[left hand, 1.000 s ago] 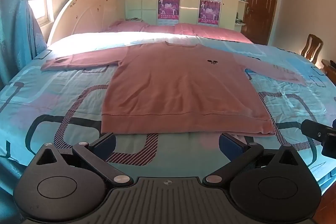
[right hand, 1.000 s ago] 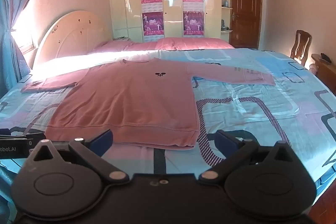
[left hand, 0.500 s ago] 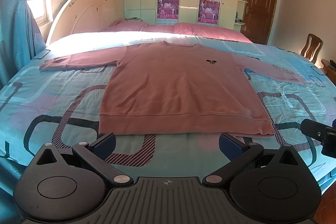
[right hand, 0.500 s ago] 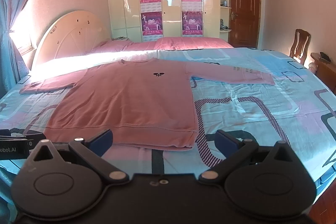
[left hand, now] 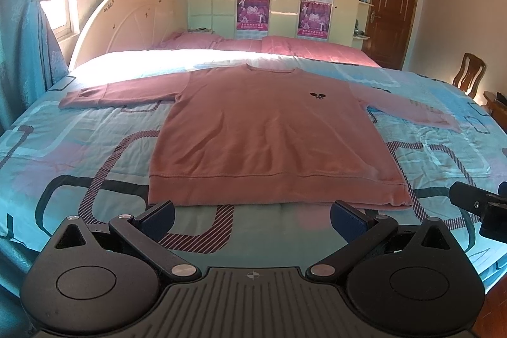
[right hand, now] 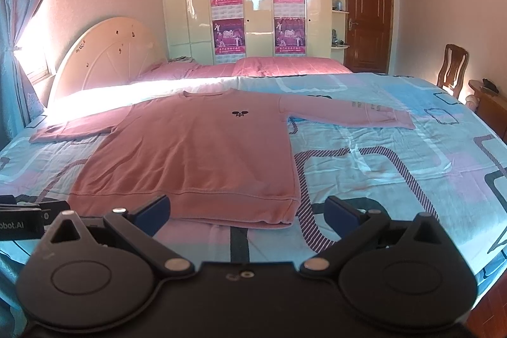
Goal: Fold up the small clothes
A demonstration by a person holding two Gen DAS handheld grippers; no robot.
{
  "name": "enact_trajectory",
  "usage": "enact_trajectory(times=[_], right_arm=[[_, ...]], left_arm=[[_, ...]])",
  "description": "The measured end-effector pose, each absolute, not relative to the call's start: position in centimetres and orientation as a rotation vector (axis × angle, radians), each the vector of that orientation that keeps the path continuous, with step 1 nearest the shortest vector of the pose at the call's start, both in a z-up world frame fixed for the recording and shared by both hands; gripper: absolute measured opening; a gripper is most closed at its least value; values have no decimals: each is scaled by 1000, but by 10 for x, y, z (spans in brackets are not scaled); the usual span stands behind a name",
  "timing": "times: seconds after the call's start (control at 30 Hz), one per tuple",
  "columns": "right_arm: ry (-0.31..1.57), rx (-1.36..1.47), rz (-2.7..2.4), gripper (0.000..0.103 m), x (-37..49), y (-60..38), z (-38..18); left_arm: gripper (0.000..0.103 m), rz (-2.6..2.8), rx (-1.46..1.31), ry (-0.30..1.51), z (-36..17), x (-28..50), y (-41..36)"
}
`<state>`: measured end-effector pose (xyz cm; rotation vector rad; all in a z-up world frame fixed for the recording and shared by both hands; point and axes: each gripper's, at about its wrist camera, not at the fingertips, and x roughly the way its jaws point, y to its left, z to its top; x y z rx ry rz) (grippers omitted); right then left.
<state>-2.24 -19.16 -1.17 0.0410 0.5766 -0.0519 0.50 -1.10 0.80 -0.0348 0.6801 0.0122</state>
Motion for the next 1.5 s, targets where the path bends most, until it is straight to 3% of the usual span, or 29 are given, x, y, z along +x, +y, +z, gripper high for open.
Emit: enact_trajectory(times=[1.5], right_arm=[[568, 30, -49, 103, -22, -187, -8]], left_arm=[[103, 13, -30, 677, 12, 2, -10]])
